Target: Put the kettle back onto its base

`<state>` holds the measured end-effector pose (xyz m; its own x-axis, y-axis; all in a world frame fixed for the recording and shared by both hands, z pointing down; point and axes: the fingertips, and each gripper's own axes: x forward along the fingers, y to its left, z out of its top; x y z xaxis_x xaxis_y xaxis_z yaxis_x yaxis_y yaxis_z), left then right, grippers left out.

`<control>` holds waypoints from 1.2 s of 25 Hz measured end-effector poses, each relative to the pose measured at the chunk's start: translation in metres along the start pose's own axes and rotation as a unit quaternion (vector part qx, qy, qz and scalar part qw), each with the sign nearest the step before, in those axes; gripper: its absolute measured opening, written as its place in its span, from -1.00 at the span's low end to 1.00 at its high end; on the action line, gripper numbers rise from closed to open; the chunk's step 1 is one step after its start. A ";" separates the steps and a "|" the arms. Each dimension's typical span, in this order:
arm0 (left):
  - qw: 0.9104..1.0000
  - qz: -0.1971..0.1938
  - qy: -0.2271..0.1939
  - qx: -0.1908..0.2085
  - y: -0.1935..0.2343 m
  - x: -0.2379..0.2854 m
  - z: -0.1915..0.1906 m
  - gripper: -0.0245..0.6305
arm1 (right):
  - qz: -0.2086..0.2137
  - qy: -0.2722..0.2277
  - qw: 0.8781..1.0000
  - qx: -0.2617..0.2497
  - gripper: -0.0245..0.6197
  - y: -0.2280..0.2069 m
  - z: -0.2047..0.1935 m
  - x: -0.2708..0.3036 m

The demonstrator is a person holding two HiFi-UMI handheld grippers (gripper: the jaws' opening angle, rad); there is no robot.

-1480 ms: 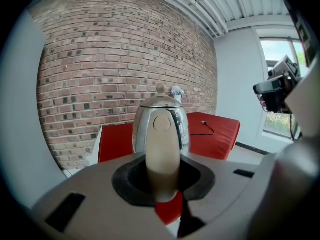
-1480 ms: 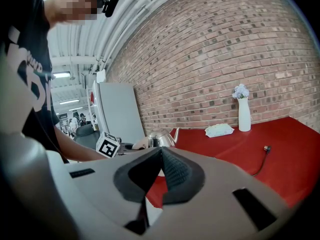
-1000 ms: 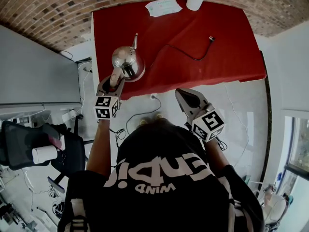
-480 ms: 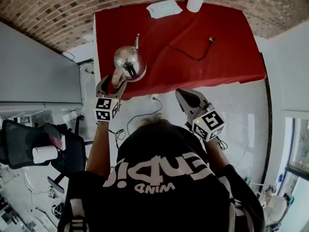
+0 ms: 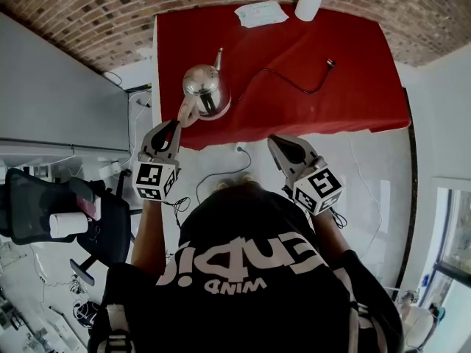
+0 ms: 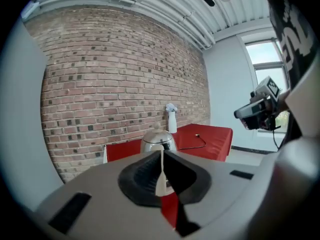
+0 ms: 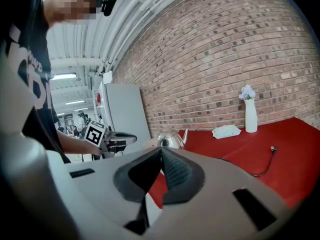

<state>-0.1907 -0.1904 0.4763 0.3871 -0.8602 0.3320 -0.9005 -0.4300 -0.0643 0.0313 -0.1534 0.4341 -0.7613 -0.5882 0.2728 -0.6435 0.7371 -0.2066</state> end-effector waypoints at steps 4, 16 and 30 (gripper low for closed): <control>1.000 -0.030 0.003 -0.008 -0.018 -0.020 0.015 -0.90 | 0.009 -0.002 1.000 -0.001 -0.86 0.006 -0.001 0.000; 0.998 -0.060 -0.018 -0.026 -0.046 -0.059 0.052 -0.90 | 0.028 -0.015 0.999 -0.009 -0.86 0.024 0.001 -0.004; 0.991 -0.112 -0.046 -0.055 -0.093 -0.066 0.080 -0.90 | 0.022 -0.039 0.998 -0.032 -0.86 0.039 0.018 -0.009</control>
<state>-0.1165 -0.1161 0.3850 0.5912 -0.7705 0.2381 -0.8044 -0.5846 0.1055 0.0121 -0.1256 0.4064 -0.7948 -0.5764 0.1899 -0.6040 0.7818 -0.1550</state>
